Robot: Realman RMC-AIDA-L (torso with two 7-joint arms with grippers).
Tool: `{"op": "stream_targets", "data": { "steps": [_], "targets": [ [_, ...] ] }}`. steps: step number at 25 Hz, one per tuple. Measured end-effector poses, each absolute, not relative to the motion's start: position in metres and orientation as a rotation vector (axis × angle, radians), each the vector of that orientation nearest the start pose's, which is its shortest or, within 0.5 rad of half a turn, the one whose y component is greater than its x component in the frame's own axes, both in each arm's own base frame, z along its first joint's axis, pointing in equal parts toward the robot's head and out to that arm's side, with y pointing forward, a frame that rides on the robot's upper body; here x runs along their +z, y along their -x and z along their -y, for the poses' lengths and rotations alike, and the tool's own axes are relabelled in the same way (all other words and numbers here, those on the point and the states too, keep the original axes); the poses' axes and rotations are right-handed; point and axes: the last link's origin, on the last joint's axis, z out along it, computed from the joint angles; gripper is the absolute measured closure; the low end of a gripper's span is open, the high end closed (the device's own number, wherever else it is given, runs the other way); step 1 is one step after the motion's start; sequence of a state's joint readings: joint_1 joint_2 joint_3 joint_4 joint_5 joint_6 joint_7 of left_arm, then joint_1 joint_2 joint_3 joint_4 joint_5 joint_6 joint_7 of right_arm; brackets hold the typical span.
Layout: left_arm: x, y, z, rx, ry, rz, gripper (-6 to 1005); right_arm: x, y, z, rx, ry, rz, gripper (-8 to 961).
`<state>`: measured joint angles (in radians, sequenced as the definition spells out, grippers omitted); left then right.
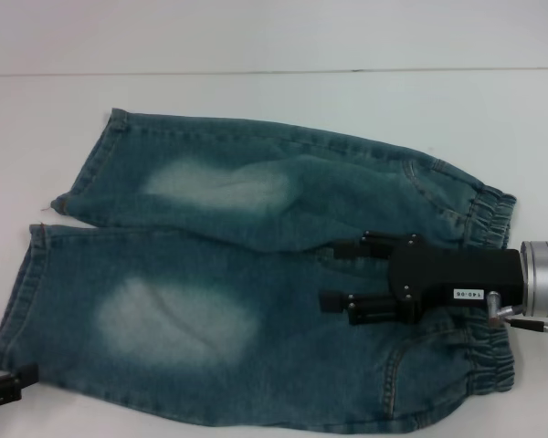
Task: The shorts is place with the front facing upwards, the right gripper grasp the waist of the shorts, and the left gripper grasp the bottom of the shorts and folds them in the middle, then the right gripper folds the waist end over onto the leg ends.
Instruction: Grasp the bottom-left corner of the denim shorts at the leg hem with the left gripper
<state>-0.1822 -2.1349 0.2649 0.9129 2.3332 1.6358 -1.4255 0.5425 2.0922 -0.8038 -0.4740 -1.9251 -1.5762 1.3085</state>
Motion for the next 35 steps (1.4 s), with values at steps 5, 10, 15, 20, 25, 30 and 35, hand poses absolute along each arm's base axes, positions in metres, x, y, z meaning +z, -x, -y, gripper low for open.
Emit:
{"op": "stream_targets", "data": {
  "steps": [5,10,15,20,25,30,35],
  "targets": [
    [0.0525,0.3910,-0.2028,-0.387,2.321,1.132,137,-0.0447,-0.2511,-0.3042,0.828,2.858,-0.683,27],
    [0.0545,0.3939,-0.2033,-0.354,2.311,1.162,139,-0.0447,-0.2517,-0.3037,0.828,2.857,-0.686,27],
    [0.0595,0.3940,-0.2027,-0.335,2.301,1.151,141,-0.0447,-0.2518,-0.3036,0.828,2.857,-0.686,28],
    [0.0601,0.3937,-0.2021,-0.333,2.298,1.160,143,-0.0447,-0.2518,-0.3036,0.828,2.857,-0.686,28],
    [0.0572,0.3915,-0.2045,-0.331,2.318,1.161,145,-0.0447,-0.2518,-0.3037,0.828,2.857,-0.686,27],
    [0.0557,0.3888,-0.2082,-0.333,2.335,1.151,147,-0.0447,-0.2518,-0.3037,0.828,2.857,-0.686,26],
    [0.0557,0.3858,-0.2099,-0.344,2.352,1.151,150,-0.0447,-0.2518,-0.3037,0.828,2.857,-0.686,26]
  ]
}}
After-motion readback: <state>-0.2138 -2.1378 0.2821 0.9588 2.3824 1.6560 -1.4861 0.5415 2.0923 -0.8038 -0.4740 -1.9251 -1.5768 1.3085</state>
